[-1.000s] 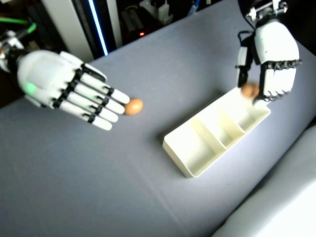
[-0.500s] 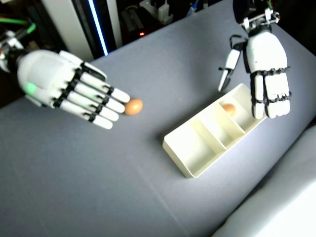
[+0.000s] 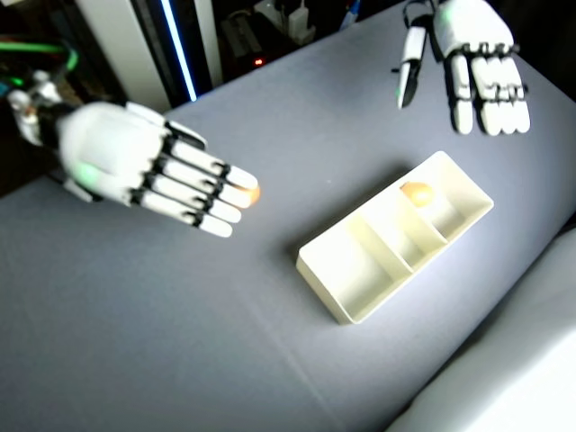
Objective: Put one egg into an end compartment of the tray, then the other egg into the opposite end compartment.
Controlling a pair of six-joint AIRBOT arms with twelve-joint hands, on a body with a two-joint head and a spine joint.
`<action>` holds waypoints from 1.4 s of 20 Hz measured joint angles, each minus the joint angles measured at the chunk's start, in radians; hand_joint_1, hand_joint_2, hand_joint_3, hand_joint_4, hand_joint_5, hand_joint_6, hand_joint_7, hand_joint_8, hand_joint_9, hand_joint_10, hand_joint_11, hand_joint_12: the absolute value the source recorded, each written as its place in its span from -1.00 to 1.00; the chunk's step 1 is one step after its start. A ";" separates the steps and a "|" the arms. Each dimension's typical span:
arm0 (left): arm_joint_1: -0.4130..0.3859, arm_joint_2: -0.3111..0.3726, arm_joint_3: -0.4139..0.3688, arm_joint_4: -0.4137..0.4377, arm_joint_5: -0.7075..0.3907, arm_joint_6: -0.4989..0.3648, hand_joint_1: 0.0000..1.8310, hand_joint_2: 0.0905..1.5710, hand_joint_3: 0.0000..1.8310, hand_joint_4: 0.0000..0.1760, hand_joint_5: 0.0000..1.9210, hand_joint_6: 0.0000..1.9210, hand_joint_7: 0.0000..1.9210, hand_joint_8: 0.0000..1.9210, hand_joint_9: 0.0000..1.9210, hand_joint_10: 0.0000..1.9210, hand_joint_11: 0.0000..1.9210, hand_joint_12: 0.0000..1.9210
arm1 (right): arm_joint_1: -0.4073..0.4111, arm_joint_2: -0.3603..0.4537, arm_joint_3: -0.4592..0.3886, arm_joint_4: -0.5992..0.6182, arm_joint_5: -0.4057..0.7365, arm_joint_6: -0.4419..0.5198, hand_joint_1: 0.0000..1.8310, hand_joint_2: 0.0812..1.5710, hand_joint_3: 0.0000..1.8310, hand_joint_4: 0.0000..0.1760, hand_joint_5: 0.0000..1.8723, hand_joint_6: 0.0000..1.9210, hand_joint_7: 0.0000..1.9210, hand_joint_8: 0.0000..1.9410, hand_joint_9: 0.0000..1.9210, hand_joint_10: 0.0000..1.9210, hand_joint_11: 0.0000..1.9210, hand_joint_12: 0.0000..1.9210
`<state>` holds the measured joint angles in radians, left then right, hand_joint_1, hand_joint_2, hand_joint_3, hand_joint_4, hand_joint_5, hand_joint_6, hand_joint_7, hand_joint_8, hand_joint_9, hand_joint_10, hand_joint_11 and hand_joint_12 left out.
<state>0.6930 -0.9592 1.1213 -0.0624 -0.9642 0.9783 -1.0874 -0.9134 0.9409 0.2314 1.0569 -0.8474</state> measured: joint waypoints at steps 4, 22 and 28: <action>0.084 0.044 -0.053 -0.005 -0.090 -0.003 -0.55 0.76 -0.99 -0.50 -0.93 -0.98 -1.00 -1.00 -1.00 -1.00 -1.00 -1.00 | 0.032 -0.035 0.037 -0.006 -0.072 0.001 -0.10 0.36 -0.99 -1.00 -0.83 -0.95 -0.81 -0.95 -1.00 -0.49 -1.00 0.61; 0.244 0.067 -0.085 -0.073 -0.189 -0.044 -0.35 0.81 -1.00 -0.70 -0.77 -0.99 -0.97 -1.00 -0.99 -1.00 -1.00 -0.68 | 0.292 -0.107 0.156 -0.209 -0.202 0.111 0.27 0.66 -0.99 -1.00 -0.44 0.54 -0.23 0.69 -0.20 0.77 -0.26 1.00; 0.279 0.066 -0.096 -0.077 -0.194 -0.060 -0.30 0.78 -1.00 -0.91 -0.74 -0.99 -0.97 -1.00 -0.99 -1.00 -1.00 -0.31 | 0.465 -0.106 0.236 -0.225 -0.188 0.111 0.42 0.65 -1.00 -1.00 -0.53 0.69 -0.34 0.56 -0.23 0.71 -0.27 0.89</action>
<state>0.9718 -0.8928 1.0252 -0.1390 -1.1580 0.9180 -0.6220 -1.0195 1.1767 0.0059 0.8692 -0.7364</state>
